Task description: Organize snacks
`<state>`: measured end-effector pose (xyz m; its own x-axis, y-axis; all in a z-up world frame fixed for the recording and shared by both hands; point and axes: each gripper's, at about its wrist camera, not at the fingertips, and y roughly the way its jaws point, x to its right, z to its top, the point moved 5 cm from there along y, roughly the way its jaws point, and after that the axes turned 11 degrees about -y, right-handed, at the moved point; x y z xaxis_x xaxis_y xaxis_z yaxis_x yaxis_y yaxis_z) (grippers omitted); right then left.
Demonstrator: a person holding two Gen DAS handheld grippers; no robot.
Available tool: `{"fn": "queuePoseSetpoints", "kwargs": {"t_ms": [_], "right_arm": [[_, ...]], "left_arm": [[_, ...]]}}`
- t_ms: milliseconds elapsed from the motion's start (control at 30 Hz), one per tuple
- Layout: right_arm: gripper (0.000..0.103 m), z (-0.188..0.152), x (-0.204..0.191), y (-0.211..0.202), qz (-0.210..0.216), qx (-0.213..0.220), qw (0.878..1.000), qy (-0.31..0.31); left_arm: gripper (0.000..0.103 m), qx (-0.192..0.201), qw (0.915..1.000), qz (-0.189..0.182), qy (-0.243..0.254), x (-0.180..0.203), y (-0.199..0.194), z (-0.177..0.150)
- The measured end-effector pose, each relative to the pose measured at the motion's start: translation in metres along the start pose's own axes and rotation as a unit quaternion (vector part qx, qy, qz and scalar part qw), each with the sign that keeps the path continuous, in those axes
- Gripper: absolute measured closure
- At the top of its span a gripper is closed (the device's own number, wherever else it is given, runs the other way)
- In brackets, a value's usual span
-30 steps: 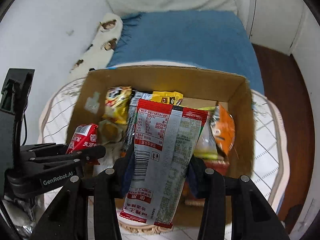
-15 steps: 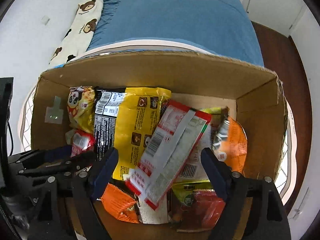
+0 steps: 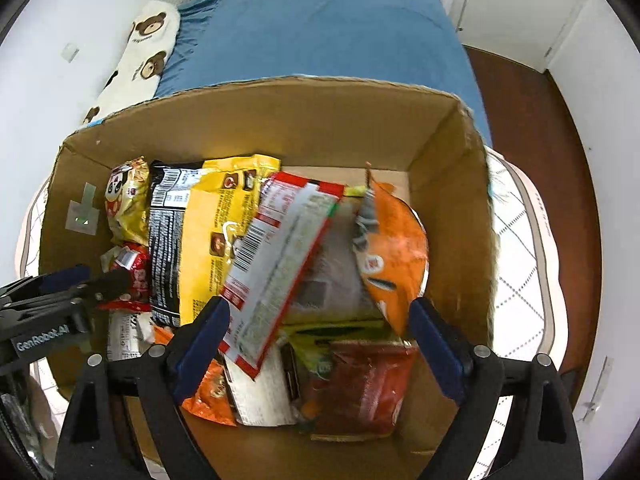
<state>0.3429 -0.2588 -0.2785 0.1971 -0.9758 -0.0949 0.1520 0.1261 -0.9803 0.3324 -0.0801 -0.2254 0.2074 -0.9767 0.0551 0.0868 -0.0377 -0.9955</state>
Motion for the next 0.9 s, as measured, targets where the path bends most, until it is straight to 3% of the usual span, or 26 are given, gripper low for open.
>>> {"fn": "queuePoseSetpoints", "kwargs": {"t_ms": [333, 900], "right_arm": [[0.010, -0.039, -0.001, -0.039, -0.006, 0.048, 0.999, 0.010], [0.010, -0.128, -0.033, -0.172, -0.039, 0.170, 0.984, -0.022]], "left_arm": [[0.030, 0.063, 0.9978, -0.014, 0.011, -0.012, -0.050, -0.046], [0.030, 0.173, 0.9832, -0.038, 0.043, -0.016, -0.146, -0.146]]}}
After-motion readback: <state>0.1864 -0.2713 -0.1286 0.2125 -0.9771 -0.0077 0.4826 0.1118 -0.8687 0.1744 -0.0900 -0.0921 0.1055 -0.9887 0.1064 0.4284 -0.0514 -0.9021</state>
